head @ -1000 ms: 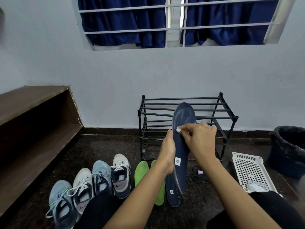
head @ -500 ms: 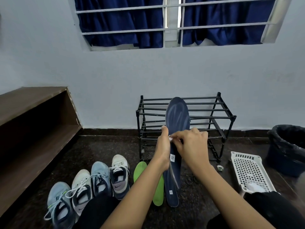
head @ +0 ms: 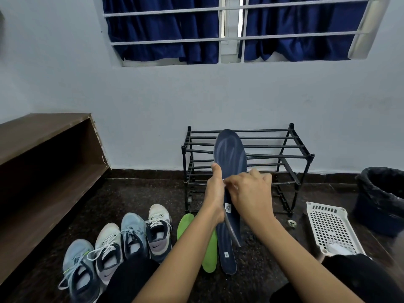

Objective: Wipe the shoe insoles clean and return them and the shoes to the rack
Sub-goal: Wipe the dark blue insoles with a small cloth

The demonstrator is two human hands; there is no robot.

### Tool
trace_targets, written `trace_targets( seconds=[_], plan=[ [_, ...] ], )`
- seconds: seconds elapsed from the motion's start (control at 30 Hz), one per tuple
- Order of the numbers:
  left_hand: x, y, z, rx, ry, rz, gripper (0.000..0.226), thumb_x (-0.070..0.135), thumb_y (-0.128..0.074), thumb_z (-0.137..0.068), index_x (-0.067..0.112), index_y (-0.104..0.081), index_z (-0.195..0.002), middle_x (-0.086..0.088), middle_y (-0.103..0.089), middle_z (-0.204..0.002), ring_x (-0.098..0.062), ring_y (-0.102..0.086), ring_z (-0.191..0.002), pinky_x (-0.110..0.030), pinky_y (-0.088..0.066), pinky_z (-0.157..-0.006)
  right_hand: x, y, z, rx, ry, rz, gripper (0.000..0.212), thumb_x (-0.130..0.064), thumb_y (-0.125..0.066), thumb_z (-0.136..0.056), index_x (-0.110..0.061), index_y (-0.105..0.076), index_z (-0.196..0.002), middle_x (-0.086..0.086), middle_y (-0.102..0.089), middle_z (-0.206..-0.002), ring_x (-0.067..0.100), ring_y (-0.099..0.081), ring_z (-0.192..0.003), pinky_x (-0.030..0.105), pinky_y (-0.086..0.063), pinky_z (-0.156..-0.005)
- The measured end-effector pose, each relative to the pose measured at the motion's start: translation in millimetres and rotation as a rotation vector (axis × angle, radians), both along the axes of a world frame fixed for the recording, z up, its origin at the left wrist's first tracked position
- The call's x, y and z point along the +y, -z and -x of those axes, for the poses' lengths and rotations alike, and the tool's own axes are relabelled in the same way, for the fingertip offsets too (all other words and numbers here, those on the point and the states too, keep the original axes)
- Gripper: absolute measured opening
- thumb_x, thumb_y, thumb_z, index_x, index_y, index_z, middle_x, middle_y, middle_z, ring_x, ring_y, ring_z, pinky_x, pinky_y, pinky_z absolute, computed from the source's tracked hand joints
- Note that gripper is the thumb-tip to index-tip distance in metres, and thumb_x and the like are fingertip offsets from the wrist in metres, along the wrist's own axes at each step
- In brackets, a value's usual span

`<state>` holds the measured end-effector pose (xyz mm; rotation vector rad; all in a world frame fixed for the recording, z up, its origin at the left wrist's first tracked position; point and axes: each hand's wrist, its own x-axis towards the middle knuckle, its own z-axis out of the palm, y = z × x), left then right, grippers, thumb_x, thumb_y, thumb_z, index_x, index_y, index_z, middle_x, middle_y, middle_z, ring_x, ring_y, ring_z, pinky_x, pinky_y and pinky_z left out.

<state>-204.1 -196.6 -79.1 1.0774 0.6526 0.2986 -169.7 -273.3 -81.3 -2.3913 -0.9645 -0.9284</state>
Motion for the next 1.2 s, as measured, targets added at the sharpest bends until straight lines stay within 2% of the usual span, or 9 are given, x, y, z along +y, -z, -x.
trace_targets(
  seconds=[0.07, 0.17, 0.23, 0.37, 0.5, 0.67, 0.8, 1.03, 1.2],
  plan=[
    [1, -2, 1, -0.003, -0.01, -0.033, 0.065, 0.068, -0.031, -0.094, 0.015, -0.065, -0.11, -0.007, -0.072, -0.098, -0.021, -0.069, -0.091, -0.036, -0.056, -0.078, -1, 1, 2, -0.009, -0.013, 0.012, 0.015, -0.025, -0.061, -0.076, -0.031, -0.073, -0.068, -0.006, -0.061, -0.055, 0.019, -0.047, -0.058, 0.032, -0.005, -0.06],
    [-2, -1, 2, -0.001, -0.02, -0.05, 0.066, 0.068, -0.03, -0.094, 0.014, -0.068, -0.102, -0.011, -0.073, -0.098, -0.027, -0.07, -0.094, -0.047, -0.055, -0.089, -1, 0, -9, 0.011, 0.004, -0.03, 0.008, -0.026, -0.07, -0.077, -0.032, -0.073, -0.074, -0.006, -0.065, -0.06, 0.021, -0.051, -0.064, 0.032, -0.008, -0.061],
    [-6, 2, -1, -0.004, -0.013, -0.047, 0.068, 0.068, -0.03, -0.094, 0.014, -0.07, -0.106, -0.014, -0.074, -0.096, -0.031, -0.071, -0.09, -0.051, -0.056, -0.087, -1, -4, -21, 0.026, 0.042, -0.076, 0.007, -0.026, -0.072, -0.078, -0.032, -0.074, -0.076, -0.005, -0.066, -0.063, 0.023, -0.053, -0.068, 0.033, -0.009, -0.062],
    [-9, 5, -2, -0.008, -0.027, -0.049, 0.065, 0.066, -0.03, -0.095, 0.015, -0.069, -0.11, -0.015, -0.074, -0.095, -0.032, -0.072, -0.086, -0.053, -0.056, -0.085, -2, -8, -31, 0.055, 0.049, -0.143, 0.005, -0.027, -0.072, -0.08, -0.03, -0.075, -0.078, -0.002, -0.068, -0.066, 0.026, -0.055, -0.071, 0.035, -0.015, -0.064],
    [1, 5, -1, 0.011, -0.023, -0.06, 0.069, 0.07, -0.028, -0.093, 0.017, -0.069, -0.108, -0.011, -0.074, -0.098, -0.03, -0.071, -0.093, -0.052, -0.054, -0.09, -2, 0, -17, 0.008, -0.014, -0.11, 0.006, -0.024, -0.075, -0.077, -0.029, -0.074, -0.075, -0.004, -0.067, -0.063, 0.024, -0.053, -0.065, 0.032, -0.009, -0.062],
    [6, 6, 1, 0.025, -0.061, -0.094, 0.068, 0.067, -0.027, -0.095, 0.015, -0.068, -0.107, -0.007, -0.074, -0.099, -0.026, -0.069, -0.098, -0.048, -0.052, -0.096, -2, 9, 2, -0.011, -0.028, 0.011, 0.014, -0.027, -0.06, -0.074, -0.032, -0.072, -0.068, -0.007, -0.06, -0.053, 0.019, -0.046, -0.057, 0.03, -0.012, -0.063],
    [-1, 6, 0, -0.02, -0.066, -0.055, 0.068, 0.067, -0.028, -0.095, 0.014, -0.07, -0.101, -0.01, -0.075, -0.095, -0.028, -0.071, -0.093, -0.05, -0.054, -0.092, -4, 3, -10, 0.007, -0.027, -0.091, 0.008, -0.026, -0.071, -0.076, -0.033, -0.073, -0.073, -0.007, -0.065, -0.06, 0.02, -0.052, -0.062, 0.031, -0.007, -0.062],
    [-7, 14, -8, -0.061, -0.105, 0.007, 0.085, 0.082, -0.033, -0.071, 0.019, -0.068, -0.115, -0.011, -0.073, -0.104, -0.03, -0.07, -0.096, -0.053, -0.054, -0.09, 0, -8, -24, -0.028, 0.001, -0.158, 0.005, -0.03, -0.07, -0.079, -0.032, -0.073, -0.075, -0.008, -0.067, -0.064, 0.02, -0.053, -0.067, 0.034, -0.018, -0.066],
    [-5, 6, -5, -0.056, -0.125, -0.017, 0.072, 0.073, -0.029, -0.089, 0.017, -0.067, -0.114, -0.013, -0.073, -0.101, -0.033, -0.071, -0.092, -0.054, -0.055, -0.087, 0, -11, -28, 0.014, 0.0, -0.179, 0.013, -0.036, -0.062, -0.081, -0.032, -0.074, -0.078, -0.008, -0.069, -0.067, 0.02, -0.053, -0.068, 0.034, -0.015, -0.065]
  ],
)
